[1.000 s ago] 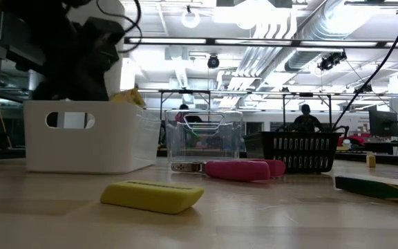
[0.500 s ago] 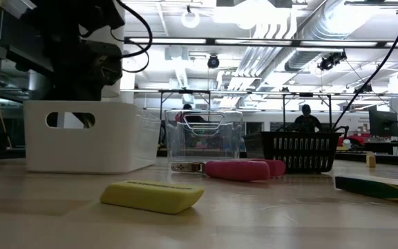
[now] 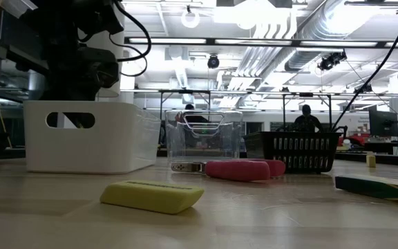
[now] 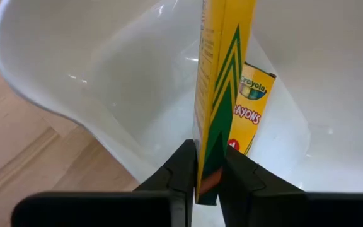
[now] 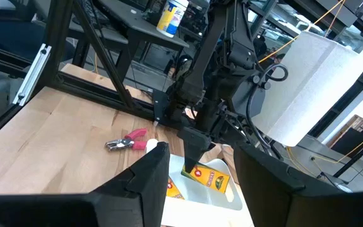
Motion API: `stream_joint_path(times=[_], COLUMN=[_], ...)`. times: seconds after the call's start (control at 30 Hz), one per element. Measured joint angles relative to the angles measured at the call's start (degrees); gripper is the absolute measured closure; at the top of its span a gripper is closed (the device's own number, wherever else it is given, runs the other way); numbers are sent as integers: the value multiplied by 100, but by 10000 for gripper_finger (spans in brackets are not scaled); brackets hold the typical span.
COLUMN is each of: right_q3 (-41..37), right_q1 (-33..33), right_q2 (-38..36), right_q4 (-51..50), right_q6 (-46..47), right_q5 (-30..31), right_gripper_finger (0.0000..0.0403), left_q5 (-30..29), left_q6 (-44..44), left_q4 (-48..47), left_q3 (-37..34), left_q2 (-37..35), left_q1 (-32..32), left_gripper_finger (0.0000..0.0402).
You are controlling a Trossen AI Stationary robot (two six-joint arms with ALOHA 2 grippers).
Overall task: Pick & Place School Supplies
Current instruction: Put the right box of crayon into the white bin, then put the box of crayon into the white bin
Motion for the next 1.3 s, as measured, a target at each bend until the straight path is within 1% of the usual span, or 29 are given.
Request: stream_joint_path(times=[0.23,0.5,0.6,0.73,0.93,1.07,1.2,1.3], right_q3=[0,0,0,0,0,0,2,2], right_q1=[0,0,0,0,-1,0,43,68], right_q2=[0,0,0,0,0,0,-2,-2], right_q4=[0,-1,0,0,-2,-17,-116,-367], right_q6=[0,0,0,-2,-3,211,328,380], right_q5=[0,-2,-2,-2,-46,-46,-1,0], right_gripper_finger=[234,234,233,233,233,233,233,233], left_q5=[-25,-37,-17,-15,-2,208,278,270], left_q6=[97,258,343,834,1272,1460,1637,1886], left_q4=[7,86,264,663,1126,1326,1581,1933], left_q3=[0,2,2,7,7,9,9,9], left_q2=[0,0,0,0,-27,-135,-296,-399], left_q1=[0,0,0,-2,-2,-4,-183,-398], left_gripper_finger=[326,322,322,322,322,322,322,322])
